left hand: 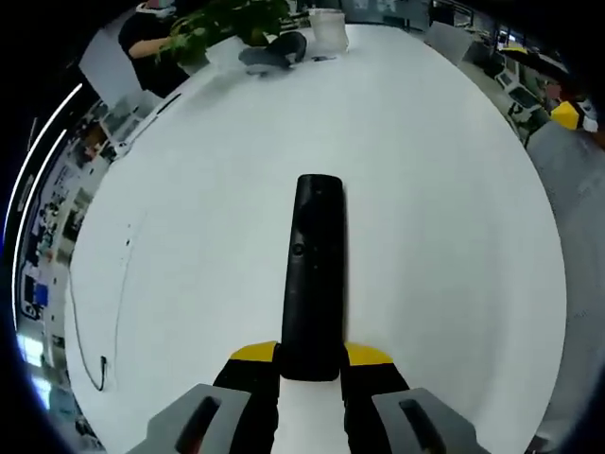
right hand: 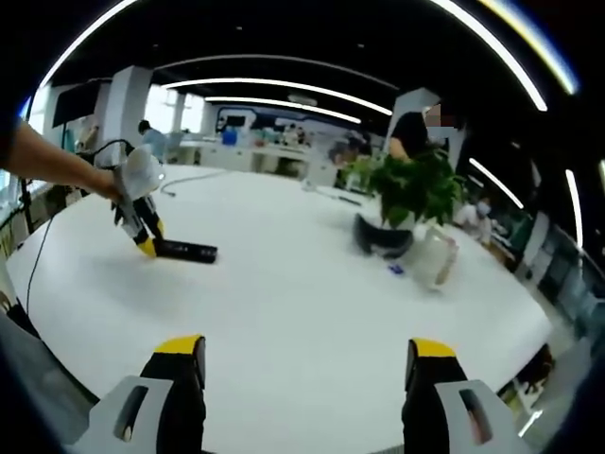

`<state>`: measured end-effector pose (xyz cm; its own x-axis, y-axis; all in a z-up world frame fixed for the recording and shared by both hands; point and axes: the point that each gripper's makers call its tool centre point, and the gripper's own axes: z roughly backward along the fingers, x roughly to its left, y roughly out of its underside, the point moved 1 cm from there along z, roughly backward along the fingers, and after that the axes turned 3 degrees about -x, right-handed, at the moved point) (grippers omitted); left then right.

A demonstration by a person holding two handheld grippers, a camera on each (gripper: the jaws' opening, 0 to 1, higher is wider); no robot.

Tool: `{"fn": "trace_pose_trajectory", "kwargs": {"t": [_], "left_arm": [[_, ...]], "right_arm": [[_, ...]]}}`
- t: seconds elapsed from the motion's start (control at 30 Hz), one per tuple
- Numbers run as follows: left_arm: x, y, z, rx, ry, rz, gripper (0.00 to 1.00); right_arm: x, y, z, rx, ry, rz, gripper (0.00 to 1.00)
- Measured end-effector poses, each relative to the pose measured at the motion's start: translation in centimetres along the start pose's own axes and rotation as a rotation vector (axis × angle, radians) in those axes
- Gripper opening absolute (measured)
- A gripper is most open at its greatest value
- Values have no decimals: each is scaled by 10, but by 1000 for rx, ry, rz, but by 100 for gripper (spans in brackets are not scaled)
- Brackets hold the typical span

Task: Press the specified remote control buttons in sequence, fully releasing each button before pressing the next.

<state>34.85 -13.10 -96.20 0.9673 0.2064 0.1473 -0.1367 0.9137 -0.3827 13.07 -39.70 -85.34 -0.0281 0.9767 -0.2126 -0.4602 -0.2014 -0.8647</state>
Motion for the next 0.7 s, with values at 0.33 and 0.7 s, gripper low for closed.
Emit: {"fn": "trace_pose_trajectory", "kwargs": {"t": [0.33, 0.7], "left_arm": [[8, 0, -3, 13, 6, 7, 24], [18, 2, 1, 10, -116, 69, 36]], "right_arm": [[1, 2, -3, 17, -7, 12, 86], [1, 1, -2, 5, -9, 12, 85]]}}
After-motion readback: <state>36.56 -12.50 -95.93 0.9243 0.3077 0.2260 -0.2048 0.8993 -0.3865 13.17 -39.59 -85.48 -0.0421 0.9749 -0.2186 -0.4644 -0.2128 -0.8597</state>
